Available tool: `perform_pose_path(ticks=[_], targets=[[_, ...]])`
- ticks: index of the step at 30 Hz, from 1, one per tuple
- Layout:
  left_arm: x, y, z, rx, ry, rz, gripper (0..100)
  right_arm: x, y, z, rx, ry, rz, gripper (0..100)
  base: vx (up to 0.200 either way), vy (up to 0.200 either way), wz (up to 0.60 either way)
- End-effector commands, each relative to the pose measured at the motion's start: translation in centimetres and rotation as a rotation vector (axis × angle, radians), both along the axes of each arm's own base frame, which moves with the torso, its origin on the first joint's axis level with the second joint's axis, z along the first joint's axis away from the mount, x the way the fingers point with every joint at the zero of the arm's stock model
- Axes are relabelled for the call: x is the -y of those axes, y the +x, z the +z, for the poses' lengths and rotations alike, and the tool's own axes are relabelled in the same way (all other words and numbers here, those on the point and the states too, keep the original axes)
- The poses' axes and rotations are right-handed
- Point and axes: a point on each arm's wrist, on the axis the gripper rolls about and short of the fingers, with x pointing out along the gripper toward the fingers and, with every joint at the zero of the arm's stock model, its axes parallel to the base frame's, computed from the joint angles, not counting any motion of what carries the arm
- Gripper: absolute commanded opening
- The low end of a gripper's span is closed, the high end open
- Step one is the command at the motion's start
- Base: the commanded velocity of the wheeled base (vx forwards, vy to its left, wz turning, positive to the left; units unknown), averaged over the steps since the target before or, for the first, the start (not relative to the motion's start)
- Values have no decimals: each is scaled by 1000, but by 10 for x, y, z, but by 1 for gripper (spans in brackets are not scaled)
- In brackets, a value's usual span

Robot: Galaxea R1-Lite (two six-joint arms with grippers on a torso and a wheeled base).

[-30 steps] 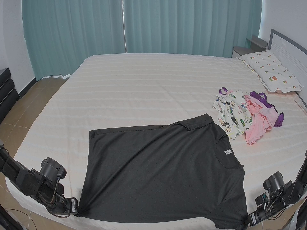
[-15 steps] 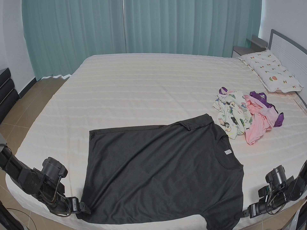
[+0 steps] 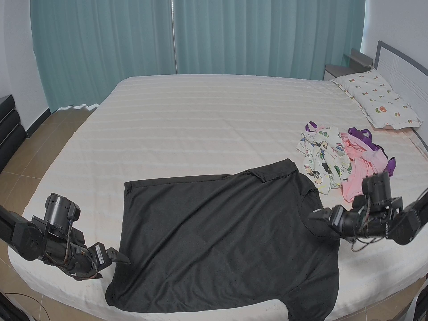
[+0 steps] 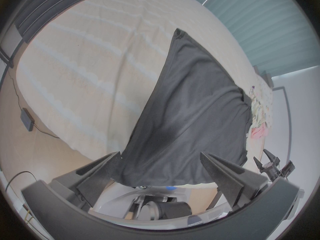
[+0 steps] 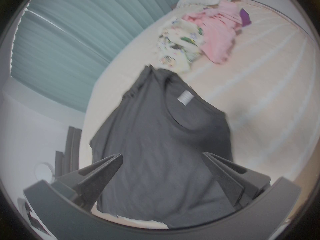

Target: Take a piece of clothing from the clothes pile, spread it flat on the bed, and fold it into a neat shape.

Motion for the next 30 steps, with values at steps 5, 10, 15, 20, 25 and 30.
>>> perform_pose_path(ticks=[5,10,15,20,25,30], targets=[[1,9,8,60,-145,44,100,-74,125,-10,116,93,-135,100,0,0,0],[0,10,9,49,-192,55,100,-94,174,-27,76,116,-166,100,0,0,0],[0,9,9,36,-246,39,100,-104,211,-39,102,109,-190,100,0,0,0],[-1,10,8,29,-253,38,100,-98,229,-36,102,92,-214,100,0,0,0],[-2,11,5,19,-250,43,100,-91,246,-33,91,83,-239,100,0,0,0],[-2,12,4,15,-250,45,100,-91,252,-38,74,76,-242,100,0,0,0]])
